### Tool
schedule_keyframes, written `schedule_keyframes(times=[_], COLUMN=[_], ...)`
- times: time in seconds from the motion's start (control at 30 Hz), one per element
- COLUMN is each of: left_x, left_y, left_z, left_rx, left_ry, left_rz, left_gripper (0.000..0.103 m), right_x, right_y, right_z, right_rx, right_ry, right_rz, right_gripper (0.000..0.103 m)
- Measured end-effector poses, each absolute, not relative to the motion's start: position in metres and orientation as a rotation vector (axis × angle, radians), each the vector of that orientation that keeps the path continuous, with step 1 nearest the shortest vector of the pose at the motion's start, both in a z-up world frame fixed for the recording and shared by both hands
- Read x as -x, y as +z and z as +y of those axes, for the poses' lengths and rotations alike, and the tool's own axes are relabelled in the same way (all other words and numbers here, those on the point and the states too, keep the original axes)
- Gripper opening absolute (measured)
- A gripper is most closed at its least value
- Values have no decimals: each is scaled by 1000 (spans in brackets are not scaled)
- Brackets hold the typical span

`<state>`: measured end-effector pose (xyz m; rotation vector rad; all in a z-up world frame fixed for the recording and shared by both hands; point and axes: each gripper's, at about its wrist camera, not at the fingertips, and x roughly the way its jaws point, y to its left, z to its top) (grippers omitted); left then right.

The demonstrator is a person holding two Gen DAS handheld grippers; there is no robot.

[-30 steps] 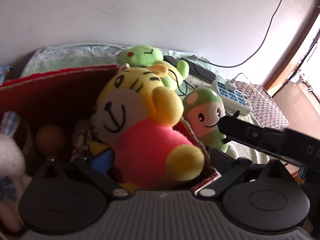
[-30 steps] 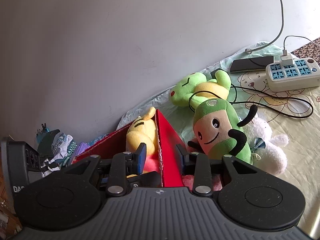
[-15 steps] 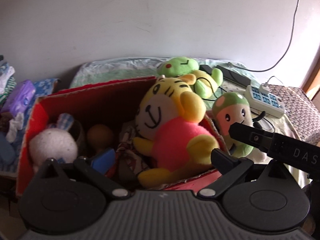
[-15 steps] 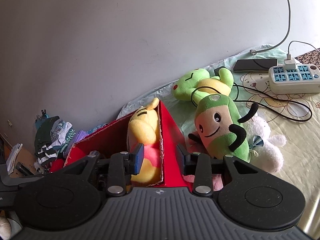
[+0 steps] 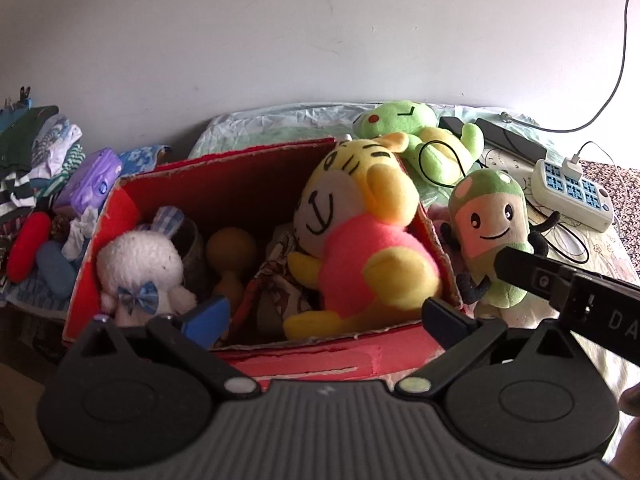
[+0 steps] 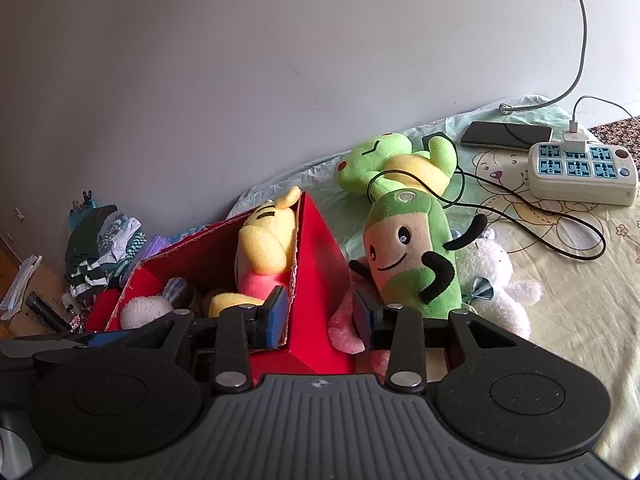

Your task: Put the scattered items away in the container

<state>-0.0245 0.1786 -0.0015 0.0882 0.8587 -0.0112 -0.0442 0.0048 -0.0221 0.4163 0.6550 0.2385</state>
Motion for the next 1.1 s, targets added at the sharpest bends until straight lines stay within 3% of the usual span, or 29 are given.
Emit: schedule_keyframes(times=[0.17,1.1], left_x=[25,34], left_y=[0,-10], left_z=[166,71], left_rx=[-86,-89], left_ry=[22,69], left_rz=[864,900], left_gripper=[102,102], right_x=[45,34], right_y=[-22,-45], right_z=[-10,-100], right_rx=[-421,-350], right_ry=[248,200], right_rz=[656,753], right_gripper=[52,50])
